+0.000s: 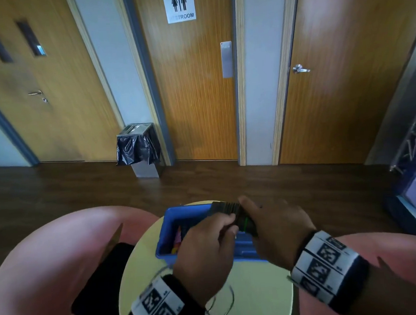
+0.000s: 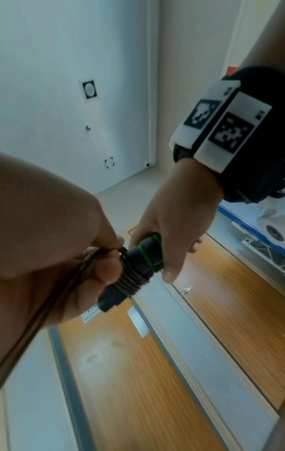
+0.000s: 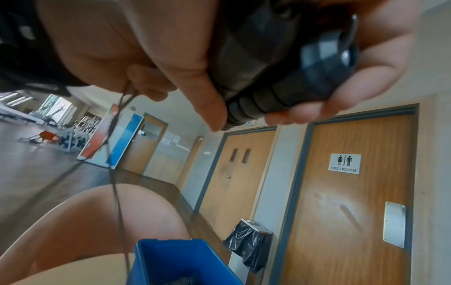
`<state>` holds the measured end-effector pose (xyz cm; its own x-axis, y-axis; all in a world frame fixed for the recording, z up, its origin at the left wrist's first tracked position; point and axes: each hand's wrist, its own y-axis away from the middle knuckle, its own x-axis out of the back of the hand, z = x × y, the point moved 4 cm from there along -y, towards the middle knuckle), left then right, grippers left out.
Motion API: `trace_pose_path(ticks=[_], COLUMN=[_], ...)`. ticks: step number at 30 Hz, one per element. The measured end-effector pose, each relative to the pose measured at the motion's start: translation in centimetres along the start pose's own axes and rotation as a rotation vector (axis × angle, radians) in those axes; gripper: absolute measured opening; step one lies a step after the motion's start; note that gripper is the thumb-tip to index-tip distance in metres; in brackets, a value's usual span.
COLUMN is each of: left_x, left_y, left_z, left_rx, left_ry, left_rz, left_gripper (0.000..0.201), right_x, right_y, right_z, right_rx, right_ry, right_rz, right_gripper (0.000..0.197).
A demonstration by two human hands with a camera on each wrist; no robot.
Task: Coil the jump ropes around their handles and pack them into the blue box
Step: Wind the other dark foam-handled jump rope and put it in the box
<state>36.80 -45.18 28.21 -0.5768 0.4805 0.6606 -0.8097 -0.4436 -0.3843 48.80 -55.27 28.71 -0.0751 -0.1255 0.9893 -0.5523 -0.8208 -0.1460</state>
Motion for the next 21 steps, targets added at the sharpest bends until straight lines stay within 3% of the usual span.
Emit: trace_pose_path(ticks=[2, 7, 10, 14, 17, 21], left_x=[-0.2, -0.3, -0.1, -0.5, -1.4, -2.6], left_y=[0.2, -0.4, -0.8, -1.3, -1.8, -1.6], left_z=[-0.4, -0.5, 0.1, 0.5, 0.7, 1.3], left_rx=[0.11, 0.437, 0.476, 0.47, 0.561, 0.653], left_ry=[0.129, 0.577, 0.745, 0.816, 1.052, 1.363], left_rz=[0.007, -0.049, -0.116, -0.169, -0.192, -0.273], left_gripper=[0.006, 0.013, 0.007, 0.038, 0.054, 0.047], right_x=[0.4, 0.9, 1.1, 1.5, 1.9, 2.3], right_y=[-0.3, -1.3, -2.0, -2.3, -2.4, -2.7], right_z=[0.1, 0.2, 0.3, 0.1, 0.0, 0.4], right_rx=[-0.021, -0.021, -0.05, -0.028, -0.033, -0.045], right_ry=[0.01, 0.068, 0.121, 0.118, 0.11, 0.137], right_rz=[0.05, 0.209, 0.204, 0.228, 0.244, 0.248], right_gripper=[0.072, 0.087, 0.096, 0.08, 0.079, 0.094])
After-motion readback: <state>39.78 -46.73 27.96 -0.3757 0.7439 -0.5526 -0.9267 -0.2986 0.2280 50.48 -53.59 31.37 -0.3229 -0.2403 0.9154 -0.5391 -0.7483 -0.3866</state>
